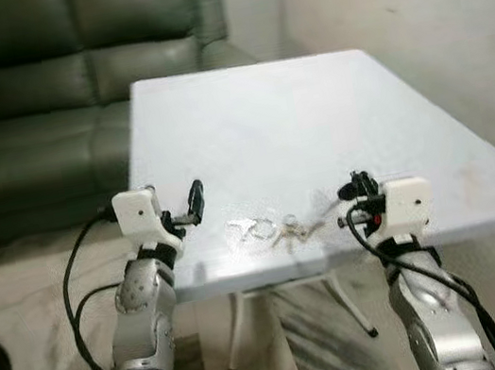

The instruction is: Hang keys on a hook

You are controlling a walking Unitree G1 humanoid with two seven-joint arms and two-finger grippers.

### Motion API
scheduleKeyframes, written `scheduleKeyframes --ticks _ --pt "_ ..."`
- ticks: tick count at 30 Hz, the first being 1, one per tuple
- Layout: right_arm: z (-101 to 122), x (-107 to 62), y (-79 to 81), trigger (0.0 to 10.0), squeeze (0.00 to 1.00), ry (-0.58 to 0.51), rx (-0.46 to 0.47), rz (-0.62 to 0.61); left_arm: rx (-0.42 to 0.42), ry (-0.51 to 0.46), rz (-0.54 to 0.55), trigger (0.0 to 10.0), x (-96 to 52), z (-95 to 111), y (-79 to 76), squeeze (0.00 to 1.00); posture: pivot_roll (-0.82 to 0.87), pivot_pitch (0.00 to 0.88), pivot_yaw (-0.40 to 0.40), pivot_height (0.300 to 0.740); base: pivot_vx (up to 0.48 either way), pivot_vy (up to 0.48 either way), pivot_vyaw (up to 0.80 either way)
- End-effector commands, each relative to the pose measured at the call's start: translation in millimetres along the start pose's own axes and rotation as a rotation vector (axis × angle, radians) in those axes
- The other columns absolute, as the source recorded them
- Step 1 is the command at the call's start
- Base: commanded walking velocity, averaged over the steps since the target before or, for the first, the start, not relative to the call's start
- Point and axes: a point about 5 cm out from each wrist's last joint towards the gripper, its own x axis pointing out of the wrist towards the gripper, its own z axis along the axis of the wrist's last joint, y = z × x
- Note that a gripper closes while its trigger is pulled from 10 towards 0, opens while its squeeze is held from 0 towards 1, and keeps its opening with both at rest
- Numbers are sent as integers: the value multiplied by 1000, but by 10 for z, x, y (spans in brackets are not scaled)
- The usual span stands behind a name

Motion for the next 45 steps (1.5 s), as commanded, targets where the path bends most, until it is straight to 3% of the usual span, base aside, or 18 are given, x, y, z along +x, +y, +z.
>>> scheduleKeyframes --ticks 1,13,19,22,29,45 --pt "71 4 -44 10000 0 -24 -4 -14 -6 9 -10 10000 22 -6 -45 0 -2 0 -65 740 0 0 -788" --pt "82 11 -4 10000 0 -25 -2 0 -20 22 -2 10000 19 -25 -35 0 0 0 -69 740 0 0 -791" --pt "81 5 1 10000 0 -22 0 1 -38 30 9 10000 18 -38 -33 0 0 0 -71 740 0 444 -790" --pt "82 0 6 10000 0 -21 1 1 -7 43 19 10000 14 -52 -37 0 -1 0 -72 740 0 0 -788" --pt "78 -17 9 10000 0 -17 2 0 -42 66 34 10000 15 -75 -35 0 -3 0 -73 740 0 0 -788" --pt "96 -17 36 10000 0 -14 7 -3 -18 69 38 10000 6 -54 -21 0 -2 0 -72 740 0 0 -788"
